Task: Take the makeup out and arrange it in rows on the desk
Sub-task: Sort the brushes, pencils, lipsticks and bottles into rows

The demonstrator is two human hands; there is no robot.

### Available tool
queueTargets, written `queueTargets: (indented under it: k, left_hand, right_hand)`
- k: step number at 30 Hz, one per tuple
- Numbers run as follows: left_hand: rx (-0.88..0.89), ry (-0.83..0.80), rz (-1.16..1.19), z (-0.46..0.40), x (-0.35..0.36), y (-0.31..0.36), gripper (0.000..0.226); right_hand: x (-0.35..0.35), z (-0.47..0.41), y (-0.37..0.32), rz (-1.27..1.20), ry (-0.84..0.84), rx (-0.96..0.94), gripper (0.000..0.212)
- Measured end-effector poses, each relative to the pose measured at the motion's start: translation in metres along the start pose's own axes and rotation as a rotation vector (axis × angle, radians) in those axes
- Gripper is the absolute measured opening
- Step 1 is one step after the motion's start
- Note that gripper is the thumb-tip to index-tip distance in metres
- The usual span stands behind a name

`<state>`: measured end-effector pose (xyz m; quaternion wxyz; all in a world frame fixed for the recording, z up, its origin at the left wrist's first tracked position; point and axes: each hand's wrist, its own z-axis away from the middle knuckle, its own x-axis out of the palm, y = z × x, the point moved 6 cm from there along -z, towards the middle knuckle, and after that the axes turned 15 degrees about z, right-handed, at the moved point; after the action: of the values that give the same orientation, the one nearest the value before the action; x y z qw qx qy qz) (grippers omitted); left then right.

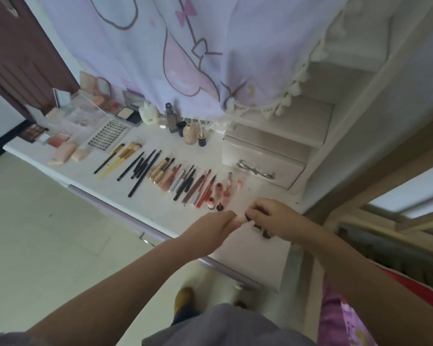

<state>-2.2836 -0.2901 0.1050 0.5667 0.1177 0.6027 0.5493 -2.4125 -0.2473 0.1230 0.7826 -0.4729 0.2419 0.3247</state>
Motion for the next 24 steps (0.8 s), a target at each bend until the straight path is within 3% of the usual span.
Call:
queueTargets:
  k: [3,7,11,15,19,22,24]
  left_hand:
    - [0.039,-0.019,0.021,0.005,-0.012,0.006,0.031]
    - [0.093,-0.033,0.011,0.008,-0.018,0.012,0.028]
    - [0.105,-0.046,0.01,0.01,-0.023,0.014,0.026]
    - [0.132,-0.038,-0.03,0.01,-0.028,0.018,0.027]
    - [0.154,-0.032,-0.032,0.01,-0.032,0.021,0.028]
    - [0.182,-0.018,-0.04,0.011,-0.033,0.024,0.027]
    - [0.196,-0.014,-0.055,0.011,-0.033,0.025,0.026]
  right_hand:
    - [-0.005,0.009,-0.007,-0.041,-0.03,-0.023,0.012]
    - [-0.013,0.011,-0.01,0.048,0.01,0.047,0.033]
    - [-0.015,0.018,-0.014,-0.052,0.005,-0.005,0.002]
    - [-0.015,0.021,-0.017,-0.004,0.03,0.053,0.025]
    - [-0.016,0.024,-0.018,-0.075,0.035,0.045,0.007]
    - [-0.016,0.027,-0.019,-0.073,0.0,0.081,0.028]
    - [-0.015,0.028,-0.019,-0.065,-0.002,0.07,0.025]
